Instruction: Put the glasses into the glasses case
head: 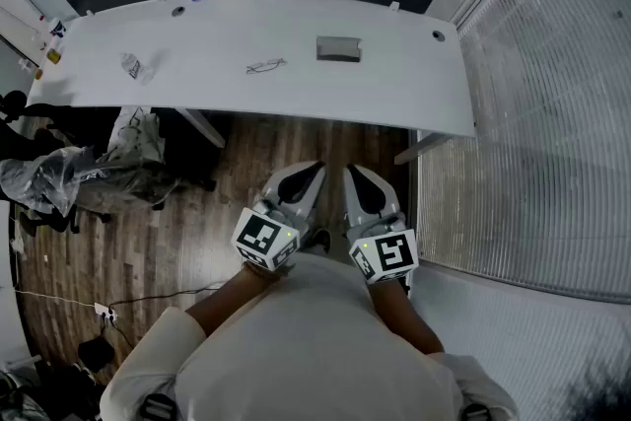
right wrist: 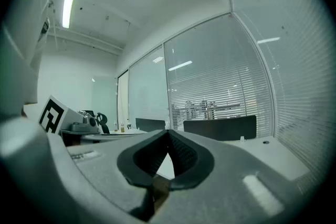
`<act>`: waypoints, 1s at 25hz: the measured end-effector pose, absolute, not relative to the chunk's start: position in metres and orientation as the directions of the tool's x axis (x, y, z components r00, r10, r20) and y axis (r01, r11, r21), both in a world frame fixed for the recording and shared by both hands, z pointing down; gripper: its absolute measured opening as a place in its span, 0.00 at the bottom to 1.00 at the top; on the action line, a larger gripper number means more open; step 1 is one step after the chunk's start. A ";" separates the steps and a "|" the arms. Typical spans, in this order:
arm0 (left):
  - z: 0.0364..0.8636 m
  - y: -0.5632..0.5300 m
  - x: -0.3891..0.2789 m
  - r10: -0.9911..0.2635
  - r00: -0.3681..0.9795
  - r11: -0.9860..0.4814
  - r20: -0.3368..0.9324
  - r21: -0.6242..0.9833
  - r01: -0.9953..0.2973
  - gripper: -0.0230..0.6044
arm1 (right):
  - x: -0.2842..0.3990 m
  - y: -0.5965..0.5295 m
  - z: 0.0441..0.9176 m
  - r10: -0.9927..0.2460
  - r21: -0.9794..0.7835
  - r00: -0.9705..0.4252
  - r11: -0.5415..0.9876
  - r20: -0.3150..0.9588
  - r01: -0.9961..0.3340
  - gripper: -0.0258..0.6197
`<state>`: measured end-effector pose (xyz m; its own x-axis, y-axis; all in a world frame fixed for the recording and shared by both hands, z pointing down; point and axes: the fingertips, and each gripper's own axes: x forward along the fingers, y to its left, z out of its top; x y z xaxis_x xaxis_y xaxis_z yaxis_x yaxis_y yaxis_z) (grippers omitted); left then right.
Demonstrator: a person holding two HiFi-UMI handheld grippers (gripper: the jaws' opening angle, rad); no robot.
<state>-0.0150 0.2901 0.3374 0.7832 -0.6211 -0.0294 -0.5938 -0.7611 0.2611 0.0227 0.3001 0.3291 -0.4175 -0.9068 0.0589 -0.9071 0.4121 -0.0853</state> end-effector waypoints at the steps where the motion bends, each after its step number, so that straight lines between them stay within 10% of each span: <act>1: 0.337 0.289 -0.014 -0.619 0.785 -0.762 -0.028 0.262 -0.592 0.04 | 0.024 0.299 0.327 -0.907 -0.097 -0.418 0.412 0.054 -0.906 0.04; 25: 0.349 0.267 0.073 -0.595 0.803 -0.773 0.039 0.247 -0.585 0.04 | 0.112 0.274 0.332 -0.905 -0.202 -0.423 0.408 0.038 -0.890 0.04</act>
